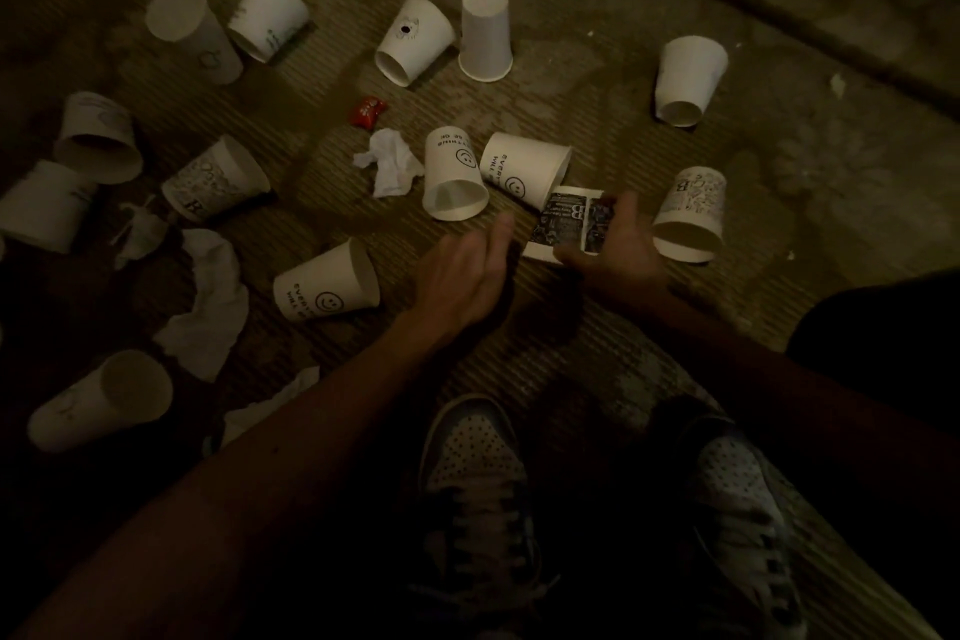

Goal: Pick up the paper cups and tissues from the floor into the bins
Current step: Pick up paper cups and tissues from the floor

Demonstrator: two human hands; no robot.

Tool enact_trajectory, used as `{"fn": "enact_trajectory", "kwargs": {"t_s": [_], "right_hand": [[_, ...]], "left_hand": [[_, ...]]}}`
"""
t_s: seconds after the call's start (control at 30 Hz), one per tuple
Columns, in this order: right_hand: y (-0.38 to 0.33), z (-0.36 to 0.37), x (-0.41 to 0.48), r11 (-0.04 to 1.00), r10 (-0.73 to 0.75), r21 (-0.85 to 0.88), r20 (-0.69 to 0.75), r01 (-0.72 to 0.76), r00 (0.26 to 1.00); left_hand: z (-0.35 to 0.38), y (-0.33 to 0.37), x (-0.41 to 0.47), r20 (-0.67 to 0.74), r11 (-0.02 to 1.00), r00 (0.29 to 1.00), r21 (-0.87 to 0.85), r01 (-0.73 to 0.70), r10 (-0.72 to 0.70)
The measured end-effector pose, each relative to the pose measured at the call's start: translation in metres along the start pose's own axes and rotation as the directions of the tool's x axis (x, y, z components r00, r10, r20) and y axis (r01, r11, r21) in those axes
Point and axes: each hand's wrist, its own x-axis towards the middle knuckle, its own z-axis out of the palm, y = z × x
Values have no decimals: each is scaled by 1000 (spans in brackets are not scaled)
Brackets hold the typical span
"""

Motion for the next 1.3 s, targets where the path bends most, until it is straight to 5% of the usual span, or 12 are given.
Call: {"fn": "enact_trajectory", "kwargs": {"t_s": [0.13,0.3,0.37,0.53,0.73,0.9,0.97,1.07,1.13,1.3], "right_hand": [[0,-5,-7,983,-90,159,0,89,996],[-7,-26,-24,963,-215,164,-11,214,976],[-14,-41,-34,946,-276,157,-61,283,959],[-35,-103,-60,908,-358,150,-211,392,910],[-45,-214,-96,920,-329,86,-358,382,874],[-17,-310,-159,931,-321,-48,-582,362,748],[4,-335,-182,954,-265,-67,-643,292,719],[45,-351,-205,992,-130,-88,-618,95,775],[70,-350,-213,996,-4,-77,-550,-46,835],[102,-337,-221,939,152,-234,-371,-251,916]], "left_hand": [[-1,1,-14,13,962,969,-125,-243,247],[-1,17,-8,-36,919,971,-318,-234,235],[-5,29,-1,-73,895,990,-423,-139,119],[-30,86,11,-56,606,998,-792,-70,42],[-69,180,16,-117,418,940,-873,-252,321],[-92,297,5,-222,323,785,-821,-470,578],[-89,338,-4,-148,330,722,-815,-476,676],[-63,373,-15,92,438,619,-787,-434,780],[-44,379,-17,176,493,526,-669,-556,832],[-22,381,-22,390,391,294,-196,-899,873]]}}
